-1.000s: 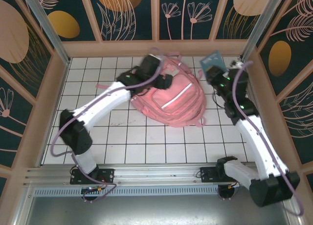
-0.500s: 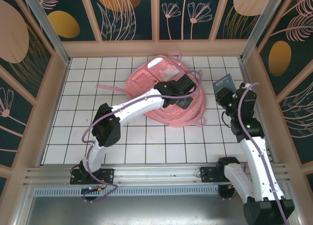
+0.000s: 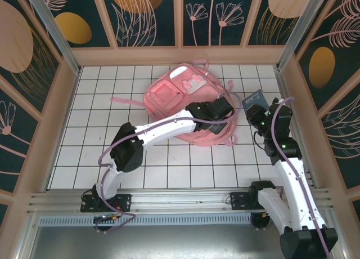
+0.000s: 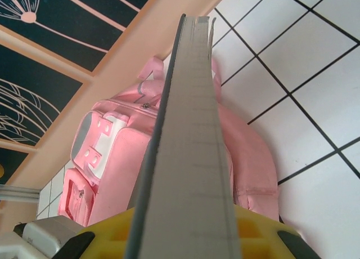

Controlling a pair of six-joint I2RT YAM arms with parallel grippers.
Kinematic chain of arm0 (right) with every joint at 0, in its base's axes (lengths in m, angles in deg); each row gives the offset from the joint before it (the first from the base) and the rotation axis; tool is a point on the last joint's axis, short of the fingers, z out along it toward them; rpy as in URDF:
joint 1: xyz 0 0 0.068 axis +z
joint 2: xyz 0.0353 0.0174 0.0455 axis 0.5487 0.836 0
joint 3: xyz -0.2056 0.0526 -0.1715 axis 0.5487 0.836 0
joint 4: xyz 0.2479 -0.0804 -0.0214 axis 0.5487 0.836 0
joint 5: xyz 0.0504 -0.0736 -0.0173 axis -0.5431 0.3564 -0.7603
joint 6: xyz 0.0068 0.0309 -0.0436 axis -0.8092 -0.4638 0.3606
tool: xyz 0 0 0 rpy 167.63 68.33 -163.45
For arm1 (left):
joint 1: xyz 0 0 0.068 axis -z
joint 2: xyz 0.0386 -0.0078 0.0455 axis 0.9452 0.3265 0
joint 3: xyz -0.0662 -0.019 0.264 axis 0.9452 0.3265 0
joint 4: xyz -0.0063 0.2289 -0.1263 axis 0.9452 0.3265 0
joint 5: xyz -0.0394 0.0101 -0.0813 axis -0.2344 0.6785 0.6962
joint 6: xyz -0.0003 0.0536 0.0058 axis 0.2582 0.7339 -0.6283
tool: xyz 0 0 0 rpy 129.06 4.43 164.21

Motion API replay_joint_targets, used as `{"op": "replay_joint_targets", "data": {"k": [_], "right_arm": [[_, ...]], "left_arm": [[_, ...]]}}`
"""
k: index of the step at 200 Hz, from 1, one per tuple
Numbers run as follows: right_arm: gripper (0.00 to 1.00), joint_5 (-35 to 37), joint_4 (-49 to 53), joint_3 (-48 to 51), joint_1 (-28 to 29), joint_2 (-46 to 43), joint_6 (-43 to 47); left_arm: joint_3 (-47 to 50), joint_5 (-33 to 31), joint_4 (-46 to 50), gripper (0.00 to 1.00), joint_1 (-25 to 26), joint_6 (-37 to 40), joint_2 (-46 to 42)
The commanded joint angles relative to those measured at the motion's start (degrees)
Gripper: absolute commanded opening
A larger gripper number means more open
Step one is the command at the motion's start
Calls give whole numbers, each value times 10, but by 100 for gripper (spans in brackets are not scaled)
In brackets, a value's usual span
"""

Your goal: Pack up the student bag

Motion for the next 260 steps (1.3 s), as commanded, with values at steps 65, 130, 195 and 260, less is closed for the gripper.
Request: {"op": "replay_joint_targets", "data": {"k": [65,130,195,260], "right_arm": [[0,-35,-37,27,-4,-17,-15],[0,-52,-34,24,-4,-22,-22],[0,-12,1,-4,-4,-60,-19],[0,-29,5,20,-3,-70,-30]], "left_arm": [[-22,-95,13,65,-1,21,65],[-21,-89,-3,0,-3,37,48],[-41,5,-13,0,-57,26,-61],[-7,61,-37,0,-125,15,-134]]}}
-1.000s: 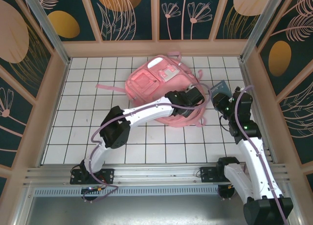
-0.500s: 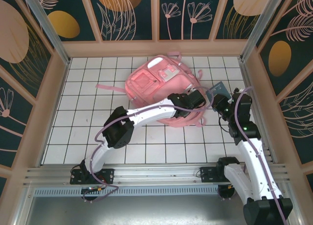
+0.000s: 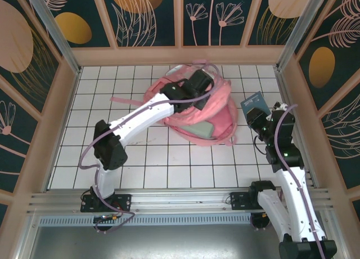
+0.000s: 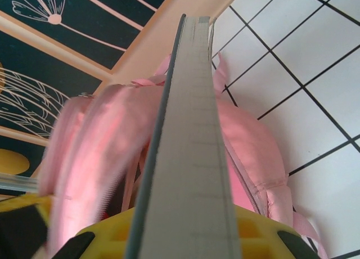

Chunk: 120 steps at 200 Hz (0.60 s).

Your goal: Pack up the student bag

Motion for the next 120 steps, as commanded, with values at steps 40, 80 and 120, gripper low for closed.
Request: {"op": "replay_joint_targets", "data": {"k": [40,80,120], "right_arm": [[0,-173,-119,66,-4,29,-43],[0,-300,-285,104,8,110,-112],[0,-278,-368,59,102,224,-105]], "left_arm": [[19,75,-60,0,-65,-30,-77],[28,130,-78,0,-93,-52,-94],[38,175,-94,0,-114,-68,-107]]}}
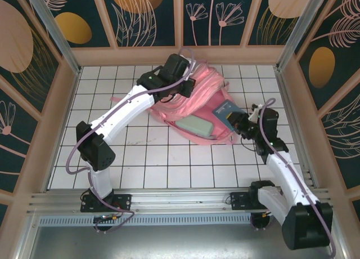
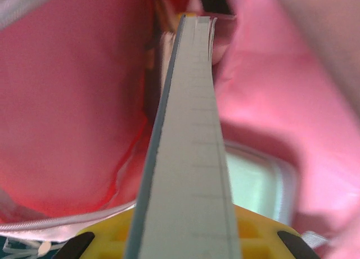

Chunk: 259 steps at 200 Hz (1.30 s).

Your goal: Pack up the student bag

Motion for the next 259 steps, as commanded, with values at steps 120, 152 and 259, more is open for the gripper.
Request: {"op": "replay_joint_targets", "data": {"k": [120,152,259], "right_arm": [[0,72,-253,-271,202,422,-5],[1,152,-171,-377,251,514,11],[82,195,-124,-301,246,422,63]], "left_arm": [[-24,24,-51,0,-25,-31,-44],[-29,33,-53,0,-25,-38,-40],[34,19,-82,0,-53,-44,-71]]}}
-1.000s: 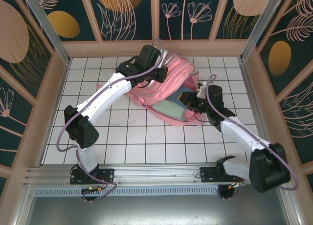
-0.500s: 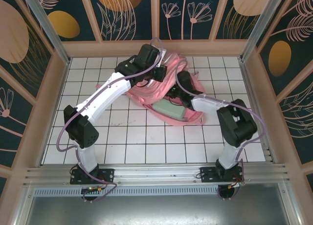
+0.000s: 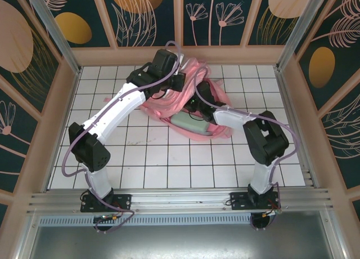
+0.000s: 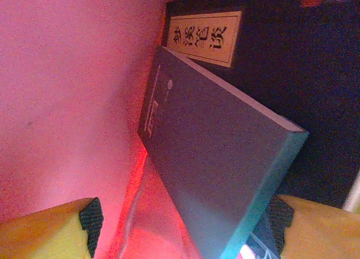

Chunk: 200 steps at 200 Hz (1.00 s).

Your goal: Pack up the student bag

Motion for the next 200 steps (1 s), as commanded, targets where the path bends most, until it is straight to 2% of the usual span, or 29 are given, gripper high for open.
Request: {"op": "replay_joint_targets", "data": {"k": [1,45,69,99,120,128,162,181,200], "right_arm": [[82,16,15,40,0,-68,35],[81,54,52,117,-21,-167,54],[79,112,105,137,-23,-228,77],[76,142,149,164,-28,-303,96],[75,248,229,172,-48,-349,71],[75,269,247,181,-53,-367,59],[72,266,243,232,-54,-453,73],[72,253,255,232,-54,-466,107],[73,274,280,224,-58,-466,129]], "left_arm": [[8,7,-67,0,-12,-14,-46],[36,11,-81,0,-17,-18,-55],[54,8,-84,0,-18,-15,-57],[79,20,-88,0,-18,-12,-58],[97,41,-98,0,-18,-18,-61],[105,52,-102,0,-18,-22,-61],[147,96,-126,0,-17,-36,-61],[171,108,-137,0,-17,-38,-83],[194,115,-143,0,-16,-38,-89]]}}
